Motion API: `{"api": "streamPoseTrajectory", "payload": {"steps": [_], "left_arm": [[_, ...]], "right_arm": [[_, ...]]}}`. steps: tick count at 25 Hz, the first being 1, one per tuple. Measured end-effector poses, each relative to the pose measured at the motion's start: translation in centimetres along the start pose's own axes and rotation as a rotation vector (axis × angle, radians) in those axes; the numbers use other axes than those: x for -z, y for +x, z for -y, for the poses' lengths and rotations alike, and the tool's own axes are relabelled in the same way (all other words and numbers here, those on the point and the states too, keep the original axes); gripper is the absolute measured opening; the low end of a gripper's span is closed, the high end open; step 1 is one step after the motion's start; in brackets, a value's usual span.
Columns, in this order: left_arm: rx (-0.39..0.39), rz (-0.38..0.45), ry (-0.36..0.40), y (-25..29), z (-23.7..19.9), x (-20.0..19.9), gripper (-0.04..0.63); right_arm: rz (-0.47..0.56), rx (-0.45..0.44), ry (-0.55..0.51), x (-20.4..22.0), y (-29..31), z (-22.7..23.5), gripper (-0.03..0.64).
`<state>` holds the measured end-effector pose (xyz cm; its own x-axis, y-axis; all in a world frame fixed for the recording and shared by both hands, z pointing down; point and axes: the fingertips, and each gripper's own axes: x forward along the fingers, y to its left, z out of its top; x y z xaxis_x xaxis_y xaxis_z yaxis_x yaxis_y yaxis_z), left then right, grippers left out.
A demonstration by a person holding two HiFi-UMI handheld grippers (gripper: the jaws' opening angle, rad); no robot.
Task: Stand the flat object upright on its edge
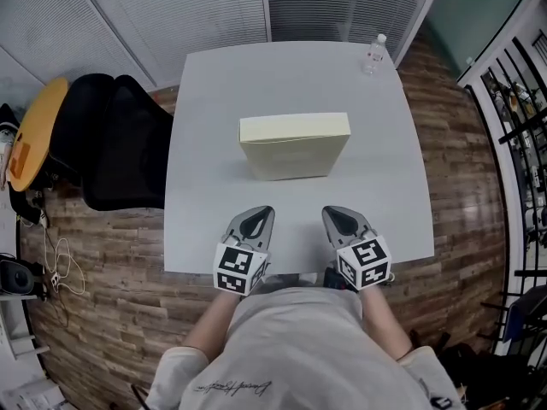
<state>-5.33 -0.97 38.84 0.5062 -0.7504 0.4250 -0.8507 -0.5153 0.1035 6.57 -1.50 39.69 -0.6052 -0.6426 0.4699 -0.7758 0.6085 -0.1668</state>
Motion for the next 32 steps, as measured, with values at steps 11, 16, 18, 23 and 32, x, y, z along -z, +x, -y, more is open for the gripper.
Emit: {"api": "streamPoseTrajectory", "payload": {"steps": [11, 16, 18, 23, 32], "left_arm": [[-0.004, 0.012, 0.005, -0.4, -0.4, -0.3, 0.011], [0.002, 0.014, 0.012, -0.4, -0.2, -0.5, 0.011], [0.003, 0.014, 0.017, -0.5, -0.2, -0.6, 0.012], [0.009, 0.004, 0.033, -0.7, 0.0, -0.5, 0.011], [0.005, -0.005, 0.06, -1.0, 0.2, -0.3, 0.011]], "right_arm": [[-0.002, -0.007, -0.007, 0.2, 0.3, -0.6, 0.025], [0.0, -0.01, -0.003, 0.2, 0.2, -0.7, 0.025], [-0.001, -0.012, -0.003, 0.2, 0.2, -0.8, 0.025], [-0.002, -0.02, -0.01, 0.1, 0.1, -1.1, 0.025], [-0.005, -0.031, -0.021, 0.1, 0.2, -1.6, 0.025]]}}
